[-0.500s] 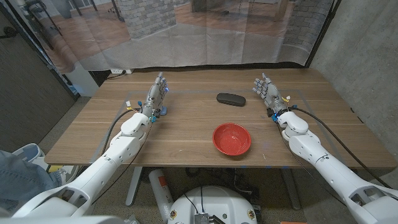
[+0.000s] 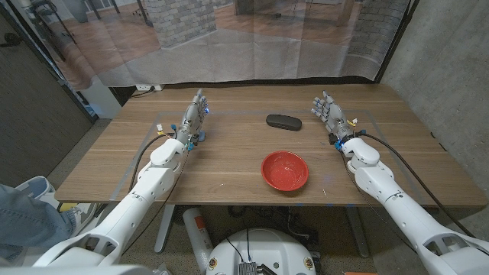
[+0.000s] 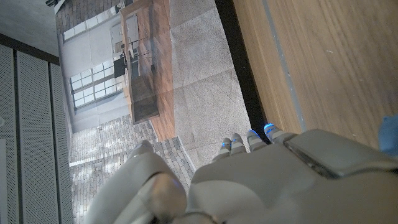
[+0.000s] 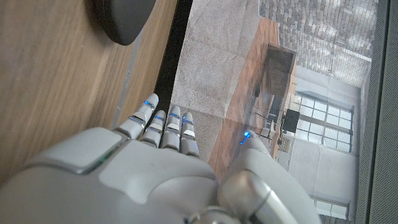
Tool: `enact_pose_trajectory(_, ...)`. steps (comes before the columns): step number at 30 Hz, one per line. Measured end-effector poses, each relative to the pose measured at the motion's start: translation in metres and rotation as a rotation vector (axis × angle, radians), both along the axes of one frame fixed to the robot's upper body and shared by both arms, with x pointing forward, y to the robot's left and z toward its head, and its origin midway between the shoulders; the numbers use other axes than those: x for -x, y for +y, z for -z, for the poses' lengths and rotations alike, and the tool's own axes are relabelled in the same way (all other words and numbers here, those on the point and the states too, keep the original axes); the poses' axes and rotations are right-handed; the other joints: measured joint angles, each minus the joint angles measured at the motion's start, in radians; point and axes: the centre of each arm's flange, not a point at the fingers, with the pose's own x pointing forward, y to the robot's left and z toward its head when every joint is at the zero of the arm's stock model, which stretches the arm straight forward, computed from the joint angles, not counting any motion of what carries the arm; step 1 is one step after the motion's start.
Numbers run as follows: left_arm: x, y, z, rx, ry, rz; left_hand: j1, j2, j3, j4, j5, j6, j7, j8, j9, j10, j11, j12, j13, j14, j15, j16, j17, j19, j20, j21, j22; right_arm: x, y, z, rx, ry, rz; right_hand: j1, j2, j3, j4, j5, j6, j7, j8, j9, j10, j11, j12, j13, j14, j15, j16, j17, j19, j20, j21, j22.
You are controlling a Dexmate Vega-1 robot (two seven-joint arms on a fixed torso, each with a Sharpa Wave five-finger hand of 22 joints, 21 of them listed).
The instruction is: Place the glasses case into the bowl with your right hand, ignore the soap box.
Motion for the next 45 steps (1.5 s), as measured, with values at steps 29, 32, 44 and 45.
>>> enact_pose_trajectory(29, -0.002, -0.002, 0.0, -0.019, 0.021, 0.005, 0.005, 0.005, 0.0, 0.0, 0.0, 0.0, 0.0, 0.0, 0.0, -0.006, -0.006, 0.0, 0.0, -0.004, -0.004, 0.0, 0.0, -0.005, 0.005, 0.0, 0.0, 0.004, 0.006, -0.005, 0.049, -0.052, 0.022, 0.057, -0.01, 0.016, -0.044, 0.0, 0.018, -0.018, 0.008, 0.0, 0.016, -0.016, 0.008, 0.0, 0.018, -0.018, 0.0, -0.003, 0.02, 0.002, -0.012, 0.0)
enact_pose_trajectory(32, -0.001, -0.001, 0.0, -0.018, 0.021, 0.006, 0.005, 0.005, 0.0, 0.0, 0.0, 0.0, 0.0, 0.0, 0.0, -0.006, -0.006, 0.0, 0.0, -0.004, -0.004, 0.0, 0.0, -0.005, 0.005, 0.0, 0.0, 0.003, 0.007, -0.006, 0.057, -0.056, 0.021, 0.063, -0.008, 0.012, -0.048, 0.0, 0.018, -0.018, 0.008, 0.0, 0.016, -0.016, 0.008, 0.0, 0.018, -0.018, 0.0, -0.003, 0.02, 0.002, -0.012, 0.0)
enact_pose_trajectory(44, -0.001, -0.001, -0.001, -0.018, 0.02, 0.012, 0.005, 0.005, -0.004, -0.004, 0.0, 0.0, 0.0, 0.0, 0.0, -0.006, -0.006, 0.0, 0.0, -0.009, 0.0, 0.0, 0.0, -0.005, 0.005, 0.0, 0.0, 0.005, 0.011, -0.008, 0.081, -0.078, 0.022, 0.075, -0.02, 0.016, -0.061, 0.0, 0.023, -0.023, 0.008, 0.0, 0.027, -0.016, 0.008, 0.0, 0.018, -0.018, 0.0, -0.003, 0.02, 0.002, -0.02, 0.0)
enact_pose_trajectory(45, -0.001, -0.001, -0.001, -0.019, 0.021, 0.012, 0.005, 0.005, -0.004, -0.004, 0.0, 0.0, 0.0, 0.0, 0.0, -0.006, -0.006, 0.0, 0.0, -0.009, 0.0, 0.0, 0.0, -0.005, 0.005, 0.0, 0.0, 0.006, 0.011, -0.008, 0.081, -0.079, 0.021, 0.075, -0.019, 0.016, -0.06, 0.0, 0.023, -0.023, 0.008, 0.0, 0.027, -0.016, 0.008, 0.0, 0.018, -0.018, 0.0, -0.003, 0.02, 0.002, -0.02, 0.0)
